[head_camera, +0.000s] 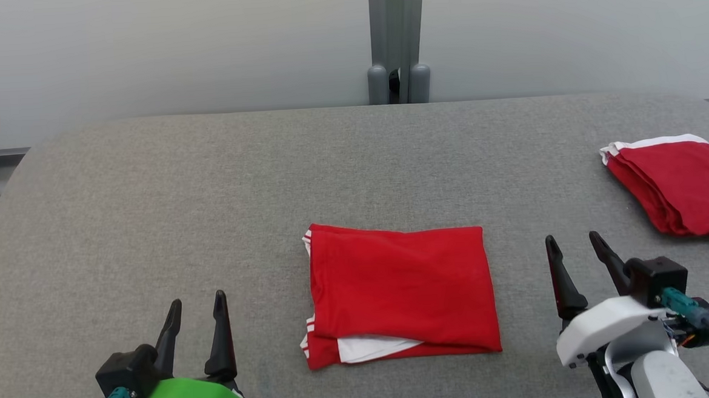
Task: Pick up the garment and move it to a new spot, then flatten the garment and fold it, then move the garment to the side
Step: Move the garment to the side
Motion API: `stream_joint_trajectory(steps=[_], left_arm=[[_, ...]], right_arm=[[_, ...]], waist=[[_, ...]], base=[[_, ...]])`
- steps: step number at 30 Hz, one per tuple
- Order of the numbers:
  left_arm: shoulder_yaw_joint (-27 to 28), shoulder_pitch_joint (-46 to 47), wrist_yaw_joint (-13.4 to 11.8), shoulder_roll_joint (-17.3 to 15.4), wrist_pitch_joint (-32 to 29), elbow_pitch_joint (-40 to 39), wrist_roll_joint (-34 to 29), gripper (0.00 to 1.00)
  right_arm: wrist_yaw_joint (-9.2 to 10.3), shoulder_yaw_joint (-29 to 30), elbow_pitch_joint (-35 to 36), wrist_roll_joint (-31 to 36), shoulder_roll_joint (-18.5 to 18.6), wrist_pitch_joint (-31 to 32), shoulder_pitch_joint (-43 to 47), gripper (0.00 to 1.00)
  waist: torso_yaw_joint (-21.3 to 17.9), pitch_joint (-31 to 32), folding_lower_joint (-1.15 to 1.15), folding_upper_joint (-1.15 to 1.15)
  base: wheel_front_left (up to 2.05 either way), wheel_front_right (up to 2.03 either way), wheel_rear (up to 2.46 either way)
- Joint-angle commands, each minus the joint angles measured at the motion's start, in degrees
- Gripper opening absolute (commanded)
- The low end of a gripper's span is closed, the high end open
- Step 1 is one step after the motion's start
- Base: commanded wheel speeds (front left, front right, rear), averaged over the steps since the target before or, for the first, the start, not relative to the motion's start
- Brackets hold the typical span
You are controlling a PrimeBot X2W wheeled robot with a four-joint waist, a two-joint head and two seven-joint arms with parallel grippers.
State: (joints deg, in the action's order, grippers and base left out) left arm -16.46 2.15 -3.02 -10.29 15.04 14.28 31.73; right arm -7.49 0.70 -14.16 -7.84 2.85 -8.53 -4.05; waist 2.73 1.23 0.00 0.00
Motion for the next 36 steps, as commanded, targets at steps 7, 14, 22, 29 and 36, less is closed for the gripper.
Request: stream_joint_trajectory(steps=[7, 14, 22, 29, 36], left_arm=[[-0.83, 1.56, 0.65, 0.42, 0.03, 0.5, -0.42, 1.0], [-0.97, 2.17, 0.79, 0.48, 0.0, 0.66, -0.63, 1.0], [-0.61, 2.05, 1.18, 0.9, 0.12, 1.12, -0.81, 1.0], [-0.54, 2.07, 1.41, 1.1, 0.17, 1.36, -1.4, 1.0], [-0.54, 1.9, 1.36, 0.57, 0.19, 0.78, -1.99, 1.0]], right_arm=[[0.01, 0.45, -6.19, -1.25, 0.11, 8.49, -6.52, 1.0], [0.01, 1.57, -14.9, -5.45, 0.15, 15.46, -9.61, 1.0], [0.01, 1.33, -22.14, -7.87, 0.14, 16.77, -11.84, 1.0], [0.0, -1.43, -26.11, -8.96, -0.08, 15.37, -13.87, 0.0], [0.06, -1.91, -24.61, -6.97, 0.26, 12.55, -16.65, 0.0]], waist=[[5.27, -1.71, 0.0, 0.0], [10.67, -4.27, 0.0, 0.0], [13.55, -6.19, 0.0, 0.0], [12.12, -6.29, 0.0, 0.0], [5.88, -6.35, 0.0, 0.0]], base=[[0.0, 0.0, 0.0], [0.0, 0.0, 0.0], [0.0, 0.0, 0.0], [0.0, 0.0, 0.0], [0.0, 0.0, 0.0]])
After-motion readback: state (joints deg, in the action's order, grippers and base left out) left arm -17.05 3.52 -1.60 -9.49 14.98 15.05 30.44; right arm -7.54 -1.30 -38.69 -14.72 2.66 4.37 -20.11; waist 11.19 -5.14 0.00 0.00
